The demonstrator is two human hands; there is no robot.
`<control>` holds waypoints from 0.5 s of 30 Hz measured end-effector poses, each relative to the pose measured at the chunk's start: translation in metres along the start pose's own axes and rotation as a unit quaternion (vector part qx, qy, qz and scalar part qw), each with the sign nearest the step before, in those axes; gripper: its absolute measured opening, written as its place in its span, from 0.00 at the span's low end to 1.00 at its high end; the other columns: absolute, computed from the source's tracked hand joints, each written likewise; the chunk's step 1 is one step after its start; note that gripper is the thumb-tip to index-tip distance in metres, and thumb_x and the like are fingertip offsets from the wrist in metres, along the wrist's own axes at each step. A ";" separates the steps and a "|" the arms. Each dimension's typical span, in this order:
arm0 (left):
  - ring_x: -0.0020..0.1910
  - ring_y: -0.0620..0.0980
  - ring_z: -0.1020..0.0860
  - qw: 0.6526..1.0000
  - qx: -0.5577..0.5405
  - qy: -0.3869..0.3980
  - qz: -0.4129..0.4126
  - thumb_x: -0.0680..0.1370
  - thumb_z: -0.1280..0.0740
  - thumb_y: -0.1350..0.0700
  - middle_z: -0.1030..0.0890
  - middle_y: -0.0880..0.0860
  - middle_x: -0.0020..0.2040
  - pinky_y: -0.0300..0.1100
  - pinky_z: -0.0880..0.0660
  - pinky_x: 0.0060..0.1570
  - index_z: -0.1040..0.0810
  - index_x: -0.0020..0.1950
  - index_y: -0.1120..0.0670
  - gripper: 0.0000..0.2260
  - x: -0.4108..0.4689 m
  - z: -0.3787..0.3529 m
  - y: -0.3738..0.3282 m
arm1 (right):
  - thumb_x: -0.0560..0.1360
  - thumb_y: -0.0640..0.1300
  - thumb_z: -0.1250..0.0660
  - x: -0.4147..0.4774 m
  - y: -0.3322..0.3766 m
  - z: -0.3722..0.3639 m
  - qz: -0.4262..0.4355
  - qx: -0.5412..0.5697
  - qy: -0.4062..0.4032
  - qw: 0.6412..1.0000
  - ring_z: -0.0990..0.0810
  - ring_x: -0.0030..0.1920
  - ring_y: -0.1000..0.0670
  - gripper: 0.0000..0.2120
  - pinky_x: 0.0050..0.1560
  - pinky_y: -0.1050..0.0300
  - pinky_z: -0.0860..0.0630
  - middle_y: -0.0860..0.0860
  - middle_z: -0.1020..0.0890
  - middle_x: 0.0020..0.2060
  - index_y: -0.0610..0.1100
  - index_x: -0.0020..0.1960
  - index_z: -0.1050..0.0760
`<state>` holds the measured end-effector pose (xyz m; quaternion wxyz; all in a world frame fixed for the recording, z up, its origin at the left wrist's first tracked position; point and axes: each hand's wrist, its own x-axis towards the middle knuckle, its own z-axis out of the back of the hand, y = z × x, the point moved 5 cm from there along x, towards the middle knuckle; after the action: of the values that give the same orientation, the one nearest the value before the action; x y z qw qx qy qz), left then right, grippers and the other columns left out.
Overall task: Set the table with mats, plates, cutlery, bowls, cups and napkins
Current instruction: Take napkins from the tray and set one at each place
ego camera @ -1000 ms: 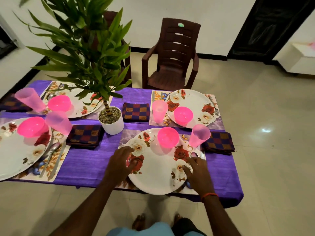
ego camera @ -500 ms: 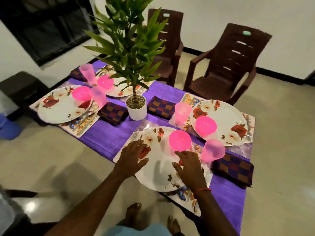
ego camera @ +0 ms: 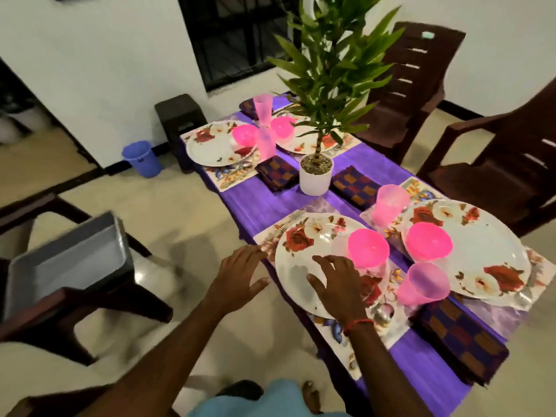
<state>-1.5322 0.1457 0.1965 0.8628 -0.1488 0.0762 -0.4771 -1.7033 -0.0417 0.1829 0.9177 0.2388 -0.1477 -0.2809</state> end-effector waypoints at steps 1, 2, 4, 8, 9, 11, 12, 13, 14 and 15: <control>0.77 0.51 0.35 1.000 -0.003 -0.005 0.012 0.77 0.45 0.31 0.31 0.48 0.77 0.54 0.35 0.71 0.30 0.76 0.48 0.33 -0.007 0.003 0.001 | 0.77 0.61 0.41 0.000 0.005 -0.001 0.012 0.001 0.005 1.000 0.25 0.60 0.42 0.23 0.57 0.42 0.26 0.48 0.20 0.57 0.50 0.65 0.22; 0.77 0.51 0.35 1.000 -0.006 -0.012 0.023 0.77 0.46 0.31 0.31 0.49 0.77 0.54 0.35 0.71 0.29 0.75 0.48 0.33 -0.017 0.005 0.002 | 0.77 0.61 0.41 -0.002 0.011 -0.001 0.027 0.000 0.007 1.000 0.24 0.59 0.41 0.23 0.56 0.41 0.26 0.47 0.20 0.57 0.50 0.65 0.22; 0.76 0.51 0.35 0.999 -0.012 -0.030 0.037 0.77 0.45 0.32 0.30 0.49 0.76 0.55 0.34 0.70 0.29 0.74 0.48 0.31 -0.033 0.007 0.002 | 0.77 0.61 0.41 -0.005 0.018 0.000 0.048 -0.009 0.011 0.999 0.24 0.59 0.40 0.23 0.55 0.41 0.25 0.47 0.20 0.57 0.50 0.64 0.21; 0.76 0.50 0.35 0.996 -0.016 -0.055 0.064 0.77 0.42 0.33 0.30 0.48 0.75 0.53 0.32 0.68 0.29 0.73 0.47 0.29 -0.073 0.008 0.000 | 0.76 0.59 0.38 -0.024 0.036 0.002 0.080 -0.024 0.020 0.996 0.26 0.62 0.41 0.22 0.56 0.42 0.27 0.47 0.21 0.59 0.50 0.66 0.23; 0.76 0.50 0.35 0.996 -0.017 -0.054 0.069 0.77 0.42 0.34 0.30 0.48 0.76 0.53 0.33 0.68 0.29 0.74 0.47 0.29 -0.082 0.007 -0.001 | 0.76 0.58 0.37 -0.031 0.039 0.002 0.081 -0.023 0.023 0.996 0.26 0.62 0.41 0.22 0.57 0.42 0.28 0.47 0.21 0.59 0.50 0.66 0.22; 0.76 0.49 0.37 0.995 -0.021 -0.058 0.077 0.78 0.41 0.34 0.32 0.47 0.76 0.53 0.33 0.70 0.30 0.74 0.46 0.28 -0.109 0.005 -0.003 | 0.75 0.57 0.34 -0.051 0.050 0.006 0.093 -0.028 0.026 0.995 0.26 0.62 0.41 0.22 0.56 0.42 0.27 0.46 0.20 0.59 0.50 0.65 0.22; 0.77 0.49 0.38 0.995 -0.024 -0.060 0.082 0.78 0.41 0.34 0.32 0.47 0.76 0.53 0.34 0.71 0.31 0.74 0.46 0.28 -0.124 0.003 -0.005 | 0.75 0.57 0.33 -0.063 0.056 0.007 0.098 -0.031 0.027 0.994 0.26 0.61 0.41 0.22 0.56 0.43 0.27 0.46 0.20 0.59 0.50 0.65 0.21; 0.77 0.48 0.39 0.994 -0.028 -0.059 0.090 0.78 0.41 0.35 0.33 0.47 0.77 0.53 0.34 0.71 0.31 0.74 0.46 0.28 -0.137 0.002 -0.006 | 0.75 0.56 0.31 -0.074 0.061 0.008 0.102 -0.033 0.030 0.994 0.26 0.61 0.41 0.21 0.55 0.44 0.27 0.46 0.20 0.58 0.49 0.65 0.21; 0.77 0.48 0.40 0.993 -0.032 -0.060 0.098 0.78 0.40 0.35 0.33 0.47 0.77 0.54 0.35 0.71 0.31 0.74 0.46 0.27 -0.151 0.001 -0.008 | 0.75 0.55 0.29 -0.085 0.065 0.008 0.108 -0.036 0.037 0.993 0.26 0.61 0.42 0.21 0.55 0.44 0.27 0.47 0.20 0.58 0.49 0.65 0.21; 0.77 0.49 0.39 0.992 -0.034 -0.065 0.106 0.79 0.40 0.35 0.33 0.47 0.77 0.54 0.35 0.71 0.31 0.74 0.46 0.27 -0.168 0.000 -0.010 | 0.74 0.54 0.27 -0.099 0.070 0.008 0.121 -0.041 0.042 0.991 0.26 0.60 0.42 0.21 0.55 0.45 0.27 0.47 0.20 0.57 0.49 0.65 0.22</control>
<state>-1.6299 0.2824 0.1978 0.9063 -0.1997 0.0510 -0.3690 -1.7546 0.0649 0.2126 0.9594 0.1927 -0.1248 -0.1636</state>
